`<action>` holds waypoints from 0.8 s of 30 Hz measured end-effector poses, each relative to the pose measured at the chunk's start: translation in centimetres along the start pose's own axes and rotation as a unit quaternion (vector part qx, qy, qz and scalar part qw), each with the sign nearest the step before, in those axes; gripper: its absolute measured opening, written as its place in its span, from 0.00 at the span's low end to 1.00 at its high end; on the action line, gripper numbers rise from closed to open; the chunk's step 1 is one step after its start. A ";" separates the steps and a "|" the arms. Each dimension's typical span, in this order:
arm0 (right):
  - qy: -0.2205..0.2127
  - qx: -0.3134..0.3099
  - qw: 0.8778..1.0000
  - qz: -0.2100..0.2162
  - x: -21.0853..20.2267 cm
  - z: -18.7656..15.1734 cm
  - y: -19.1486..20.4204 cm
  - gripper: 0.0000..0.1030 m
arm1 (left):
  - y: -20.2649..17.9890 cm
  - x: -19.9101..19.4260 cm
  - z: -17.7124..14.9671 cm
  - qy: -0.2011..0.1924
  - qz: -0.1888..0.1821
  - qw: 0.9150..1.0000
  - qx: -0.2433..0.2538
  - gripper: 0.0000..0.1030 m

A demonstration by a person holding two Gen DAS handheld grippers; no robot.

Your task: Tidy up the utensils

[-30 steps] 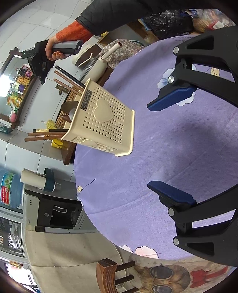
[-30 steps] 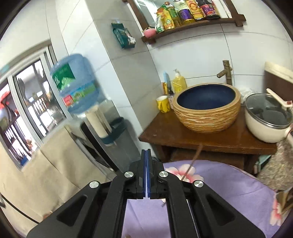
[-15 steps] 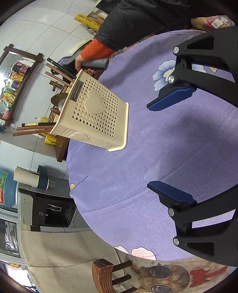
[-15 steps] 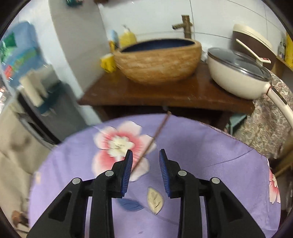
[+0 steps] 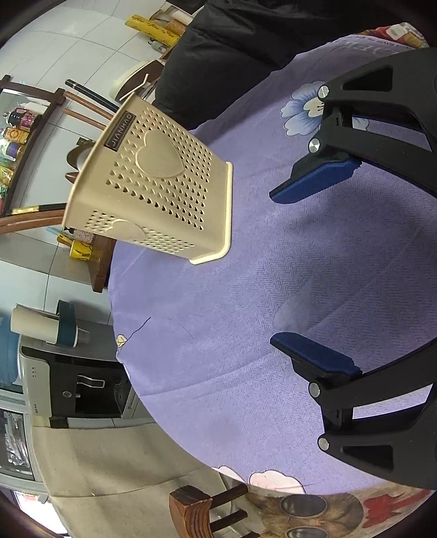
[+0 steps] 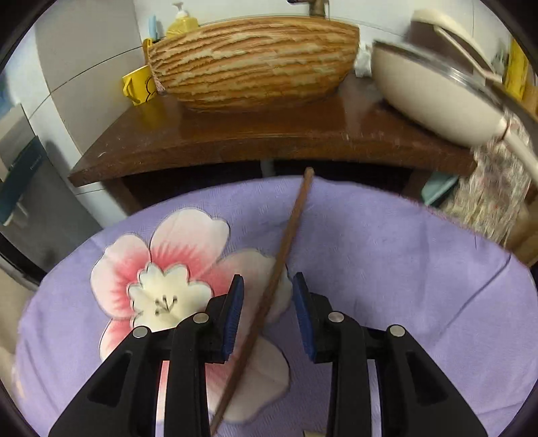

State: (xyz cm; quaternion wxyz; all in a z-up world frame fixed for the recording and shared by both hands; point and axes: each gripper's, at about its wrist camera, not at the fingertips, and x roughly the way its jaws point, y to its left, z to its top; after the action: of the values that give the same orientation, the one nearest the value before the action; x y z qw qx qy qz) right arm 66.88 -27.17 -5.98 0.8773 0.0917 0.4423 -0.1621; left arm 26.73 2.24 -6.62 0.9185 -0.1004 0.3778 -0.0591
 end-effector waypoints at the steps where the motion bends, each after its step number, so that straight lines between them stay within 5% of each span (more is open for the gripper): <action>1: -0.002 -0.003 1.000 -0.003 0.2 0.3 0.2 0.30 | 0.1 0.3 0.0 0.003 -0.001 1.000 -0.002 0.76; 6: -0.001 0.016 1.000 -0.009 1.8 2.2 -0.2 0.28 | 0.4 1.0 0.0 0.007 -0.007 1.000 -0.007 0.76; 10: 0.002 0.021 1.000 -0.008 2.2 3.1 -0.5 0.09 | 0.4 1.2 0.0 0.006 -0.004 1.000 -0.006 0.76; 12: 0.002 0.017 1.000 -0.004 2.1 3.0 -0.5 0.09 | 0.3 1.3 -0.1 0.008 -0.008 1.000 -0.008 0.76; 19: -0.006 0.035 0.998 0.058 0.4 2.3 -2.7 0.06 | -0.1 0.6 -0.1 0.007 -0.014 1.000 -0.003 0.76; 24: -0.045 0.024 0.993 0.111 -4.7 1.7 -4.3 0.06 | -0.5 -0.6 -0.3 -0.001 -0.017 1.000 -0.005 0.76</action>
State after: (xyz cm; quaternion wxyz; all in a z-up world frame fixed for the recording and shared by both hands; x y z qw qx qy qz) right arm 63.95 -30.68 -1.26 0.9064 0.1538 0.3856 -0.0784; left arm 26.10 1.85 -6.33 0.9171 -0.1114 0.3757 -0.0730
